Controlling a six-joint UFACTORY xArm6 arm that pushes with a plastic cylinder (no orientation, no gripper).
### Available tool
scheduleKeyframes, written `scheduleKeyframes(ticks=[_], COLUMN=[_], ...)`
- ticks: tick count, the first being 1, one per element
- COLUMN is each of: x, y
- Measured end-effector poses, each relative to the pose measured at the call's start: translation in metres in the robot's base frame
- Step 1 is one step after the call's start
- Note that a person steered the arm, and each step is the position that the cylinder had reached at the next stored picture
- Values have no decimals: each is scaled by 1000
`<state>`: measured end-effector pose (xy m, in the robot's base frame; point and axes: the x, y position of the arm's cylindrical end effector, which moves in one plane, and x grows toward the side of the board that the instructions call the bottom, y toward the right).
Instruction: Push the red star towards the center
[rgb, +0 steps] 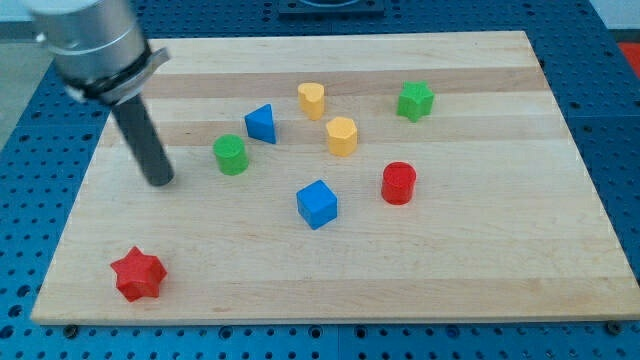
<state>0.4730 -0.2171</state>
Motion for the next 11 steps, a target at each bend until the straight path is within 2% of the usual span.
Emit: scheduleKeyframes(ticks=[1, 2, 3, 5, 8, 11], x=[3, 28, 85, 137, 145, 123], y=[0, -12, -44, -45, -22, -4])
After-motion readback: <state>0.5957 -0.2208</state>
